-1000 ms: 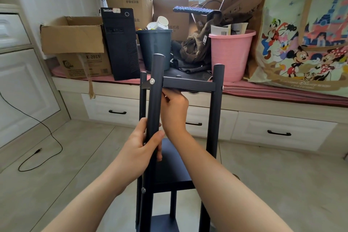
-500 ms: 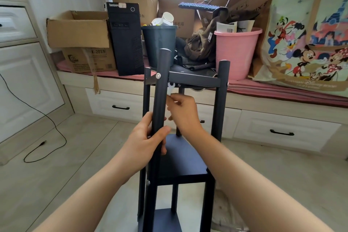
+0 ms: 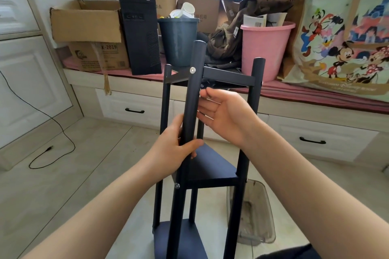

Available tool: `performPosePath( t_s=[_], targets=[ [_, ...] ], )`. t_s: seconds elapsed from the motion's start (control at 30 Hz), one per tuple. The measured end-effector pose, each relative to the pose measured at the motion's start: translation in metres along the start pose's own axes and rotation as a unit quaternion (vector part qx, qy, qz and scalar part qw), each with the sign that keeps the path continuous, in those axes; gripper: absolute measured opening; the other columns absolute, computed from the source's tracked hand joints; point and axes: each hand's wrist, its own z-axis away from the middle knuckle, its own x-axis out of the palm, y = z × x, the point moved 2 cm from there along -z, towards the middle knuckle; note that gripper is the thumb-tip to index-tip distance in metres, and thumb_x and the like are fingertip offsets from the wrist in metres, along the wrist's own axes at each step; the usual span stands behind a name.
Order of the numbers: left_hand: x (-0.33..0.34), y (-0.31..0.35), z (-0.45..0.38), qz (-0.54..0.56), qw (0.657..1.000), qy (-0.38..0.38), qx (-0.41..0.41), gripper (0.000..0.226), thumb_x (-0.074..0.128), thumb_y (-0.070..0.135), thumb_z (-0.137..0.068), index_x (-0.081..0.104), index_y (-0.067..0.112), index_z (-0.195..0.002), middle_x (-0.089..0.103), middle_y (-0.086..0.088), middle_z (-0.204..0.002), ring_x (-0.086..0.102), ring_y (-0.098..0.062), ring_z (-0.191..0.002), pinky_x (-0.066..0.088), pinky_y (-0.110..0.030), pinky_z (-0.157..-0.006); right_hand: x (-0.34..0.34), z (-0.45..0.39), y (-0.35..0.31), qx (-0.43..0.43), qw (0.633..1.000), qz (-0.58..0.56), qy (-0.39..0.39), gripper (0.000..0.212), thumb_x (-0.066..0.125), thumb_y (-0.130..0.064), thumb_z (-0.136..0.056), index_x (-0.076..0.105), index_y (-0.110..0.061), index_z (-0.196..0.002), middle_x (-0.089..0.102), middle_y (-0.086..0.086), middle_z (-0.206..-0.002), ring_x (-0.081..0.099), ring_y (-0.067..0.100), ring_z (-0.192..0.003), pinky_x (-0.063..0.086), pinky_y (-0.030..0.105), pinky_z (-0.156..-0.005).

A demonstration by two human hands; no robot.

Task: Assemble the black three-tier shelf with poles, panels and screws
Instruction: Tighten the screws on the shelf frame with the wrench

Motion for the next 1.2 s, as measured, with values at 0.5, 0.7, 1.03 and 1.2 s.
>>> performPosePath(
  t_s=[0.5,0.7,1.03,1.2],
  targets=[
    [0.006,-0.012,0.016,-0.219,0.971,0.086,-0.047,0.072,0.092,0.044,-0.062,0.042,0.034,-0.113,0.045,0.014,-0.104,0.049,-0.003,-0.093,0.042,-0.023,-0.07,-0.004,0.002,-0.011,0.055,0.993,-0.086,0.052,0.025,0.05,-0.023,-0.099,0.068,-0.017,-0.083,0.072,0.004,-0.092,0.067,0.022,-0.088,0.052,0.04,-0.079],
    [0.023,-0.039,0.043,-0.129,0.959,0.105,-0.23,0.074,0.09,0.045,-0.066,0.032,0.024,-0.106,0.046,0.004,-0.106,0.052,-0.013,-0.097,0.042,-0.025,-0.068,-0.002,0.003,-0.014,0.06,0.99,-0.11,0.072,0.024,0.05,-0.023,-0.099,0.067,-0.017,-0.083,0.07,0.006,-0.1,0.067,0.026,-0.096,0.051,0.044,-0.079],
    [0.033,-0.065,0.067,0.09,0.946,-0.045,-0.307,0.013,0.07,0.027,-0.094,0.067,0.014,-0.096,0.065,0.007,-0.066,0.068,-0.011,-0.076,0.051,-0.03,-0.088,0.015,0.001,-0.008,0.047,0.993,-0.097,0.041,0.033,0.04,-0.02,-0.102,0.061,-0.018,-0.077,0.072,0.005,-0.118,0.065,0.023,-0.106,0.045,0.049,-0.092],
    [0.032,-0.072,0.068,0.073,0.95,0.012,-0.302,0.039,0.067,0.031,-0.095,0.044,0.016,-0.068,0.038,0.005,-0.058,0.037,-0.013,-0.06,0.034,-0.027,-0.07,0.028,-0.002,-0.003,0.031,0.994,-0.107,0.02,0.03,0.041,-0.02,-0.102,0.063,-0.017,-0.082,0.071,0.004,-0.118,0.061,0.025,-0.121,0.043,0.052,-0.101]
  ],
)
